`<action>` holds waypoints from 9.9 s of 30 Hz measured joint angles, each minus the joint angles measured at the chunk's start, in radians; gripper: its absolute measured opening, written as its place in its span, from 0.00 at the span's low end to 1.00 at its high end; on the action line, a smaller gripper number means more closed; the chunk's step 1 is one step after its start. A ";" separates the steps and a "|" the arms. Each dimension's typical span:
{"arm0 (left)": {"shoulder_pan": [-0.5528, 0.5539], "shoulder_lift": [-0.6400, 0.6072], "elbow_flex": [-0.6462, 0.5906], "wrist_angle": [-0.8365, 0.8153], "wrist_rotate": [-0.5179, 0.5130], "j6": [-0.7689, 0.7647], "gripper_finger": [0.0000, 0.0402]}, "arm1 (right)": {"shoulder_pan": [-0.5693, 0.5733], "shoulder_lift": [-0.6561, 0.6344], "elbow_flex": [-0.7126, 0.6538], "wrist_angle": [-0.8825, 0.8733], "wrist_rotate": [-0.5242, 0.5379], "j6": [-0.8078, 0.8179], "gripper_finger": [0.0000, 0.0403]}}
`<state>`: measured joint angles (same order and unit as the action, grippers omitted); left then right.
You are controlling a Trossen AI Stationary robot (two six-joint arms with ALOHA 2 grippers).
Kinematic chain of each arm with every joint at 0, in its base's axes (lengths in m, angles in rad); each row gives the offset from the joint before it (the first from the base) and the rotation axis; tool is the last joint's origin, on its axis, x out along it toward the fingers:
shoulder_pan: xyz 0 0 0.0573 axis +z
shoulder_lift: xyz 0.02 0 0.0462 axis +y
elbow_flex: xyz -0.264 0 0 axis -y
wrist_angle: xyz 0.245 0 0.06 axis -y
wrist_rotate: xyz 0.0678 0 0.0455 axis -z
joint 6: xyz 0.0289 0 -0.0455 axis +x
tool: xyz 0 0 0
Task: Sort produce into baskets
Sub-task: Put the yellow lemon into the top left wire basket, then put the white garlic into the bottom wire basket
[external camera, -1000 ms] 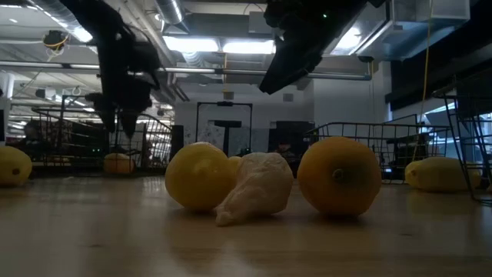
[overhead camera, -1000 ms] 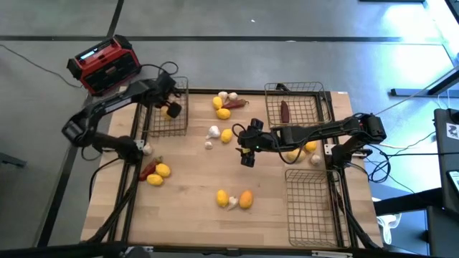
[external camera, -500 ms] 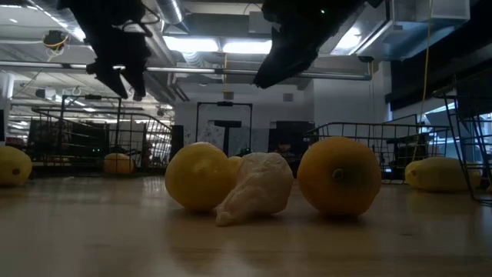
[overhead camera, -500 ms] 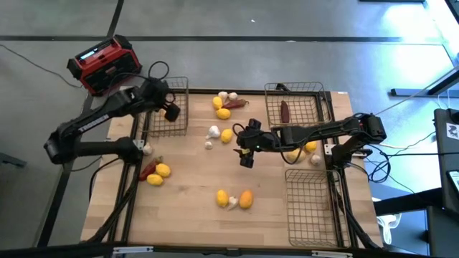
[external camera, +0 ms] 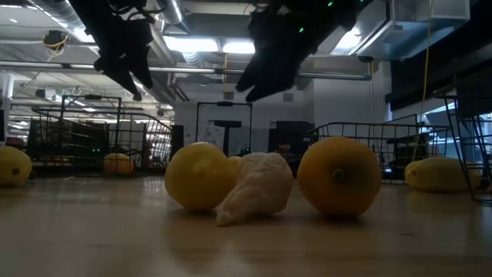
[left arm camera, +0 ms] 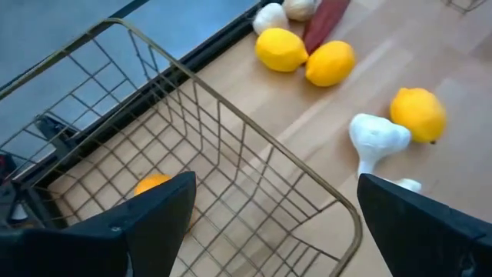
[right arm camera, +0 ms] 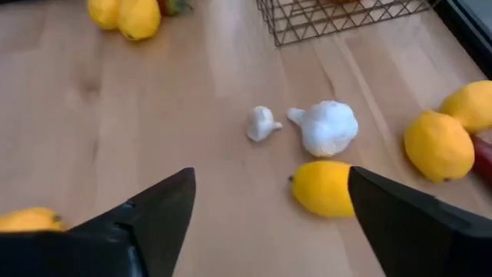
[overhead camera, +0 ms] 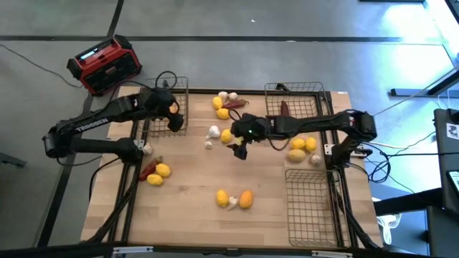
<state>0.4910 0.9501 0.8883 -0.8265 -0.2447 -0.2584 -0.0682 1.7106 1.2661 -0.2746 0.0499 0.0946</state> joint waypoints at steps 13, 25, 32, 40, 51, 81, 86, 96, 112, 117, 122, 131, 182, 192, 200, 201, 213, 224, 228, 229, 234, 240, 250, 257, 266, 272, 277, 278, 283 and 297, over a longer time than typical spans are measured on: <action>-0.063 0.000 0.000 0.000 -0.001 -0.030 0.89 | -0.129 0.176 0.074 -0.020 0.002 -0.027 0.90; -0.080 0.000 0.000 0.000 -0.001 -0.082 0.89 | -0.141 0.259 0.078 0.068 0.071 0.143 0.86; -0.079 0.002 0.000 0.000 -0.001 -0.095 0.89 | -0.141 0.319 0.078 0.089 0.084 0.265 0.84; -0.079 0.003 0.000 0.000 -0.001 -0.092 0.89 | -0.132 0.316 0.078 0.021 0.060 0.265 0.83; -0.079 0.003 0.000 0.000 -0.001 -0.091 0.89 | -0.135 0.303 0.078 -0.110 0.078 0.264 0.83; -0.272 0.002 0.000 0.203 0.092 -0.109 0.89 | -0.054 0.118 0.077 -0.089 0.083 -0.011 0.51; -0.332 0.014 0.000 0.279 0.094 -0.198 0.89 | 0.011 0.071 0.078 0.017 0.213 -0.108 0.50; -0.422 0.123 0.000 0.454 0.094 -0.332 0.89 | 0.089 0.063 0.078 0.220 0.418 -0.304 0.51; -0.447 0.257 -0.001 0.659 -0.002 -0.340 0.89 | 0.141 0.063 0.078 0.282 0.438 -0.398 0.51; -0.450 0.254 -0.001 0.674 -0.003 -0.323 0.88 | 0.141 0.064 0.078 0.290 0.428 -0.396 0.51; -0.449 0.256 -0.001 0.673 0.024 -0.321 0.74 | 0.141 0.065 0.078 0.315 0.427 -0.395 0.51; -0.448 0.254 -0.001 0.654 0.033 -0.306 0.50 | 0.140 0.066 0.077 0.329 0.368 -0.398 0.51; 0.252 0.211 0.000 -0.172 -0.051 0.020 0.53 | 0.125 0.209 0.077 0.024 0.244 0.043 0.86; 0.311 0.339 -0.001 -0.129 0.063 0.052 0.53 | 0.125 0.209 0.077 0.010 0.245 0.043 0.86; 0.340 0.425 -0.086 -0.017 0.079 0.051 0.53 | 0.125 0.209 0.077 0.010 0.245 0.043 0.86; 0.344 0.431 -0.097 0.000 0.079 0.048 0.53 | 0.125 0.209 0.077 0.010 0.245 0.043 0.86; 0.344 0.452 -0.148 0.067 0.055 0.048 0.58 | 0.125 0.209 0.077 0.016 0.245 0.043 0.86; 0.341 0.445 -0.148 0.064 0.039 0.056 0.73 | 0.127 0.208 0.077 0.015 0.245 0.033 0.86; 0.341 0.408 -0.121 -0.004 0.039 0.083 0.74 | 0.127 0.208 0.077 0.015 0.245 0.032 0.86; 0.341 0.390 -0.109 -0.019 0.039 0.090 0.74 | 0.127 0.208 0.077 0.015 0.245 0.032 0.86; 0.335 0.269 -0.053 -0.065 0.043 0.088 0.74 | 0.127 0.208 0.077 0.018 0.245 0.032 0.86; 0.271 0.089 -0.026 -0.048 0.137 0.065 0.74 | 0.127 0.208 0.077 0.018 0.245 0.032 0.86; 0.004 -0.077 -0.026 0.071 0.260 -0.001 0.74 | 0.127 0.208 0.077 0.030 0.245 0.032 0.86; -0.217 -0.032 -0.030 0.211 0.246 -0.022 0.74 | 0.127 0.208 0.077 0.040 0.244 0.031 0.86; -0.418 0.167 -0.030 0.322 0.077 -0.013 0.74 | 0.127 0.201 0.077 0.001 0.244 0.031 0.86; -0.460 0.334 -0.031 0.364 0.021 0.013 0.74 | 0.127 0.191 0.078 -0.073 0.246 0.031 0.86; -0.467 0.460 -0.031 0.385 -0.005 0.062 0.74 | 0.127 0.191 0.078 -0.094 0.245 0.033 0.86; -0.466 0.481 -0.031 0.389 -0.008 0.064 0.74 | 0.127 0.191 0.078 -0.095 0.245 0.036 0.86; -0.465 0.563 -0.031 0.406 -0.064 0.093 0.74 | 0.127 0.191 0.078 -0.098 0.244 0.036 0.86; -0.439 0.722 -0.030 0.468 -0.135 0.144 0.74 | 0.127 0.191 0.077 -0.101 0.243 0.039 0.86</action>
<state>0.0516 1.6722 0.8581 -0.3587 -0.3796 -0.1141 0.0593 1.9017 1.3426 -0.3752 0.2925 0.1335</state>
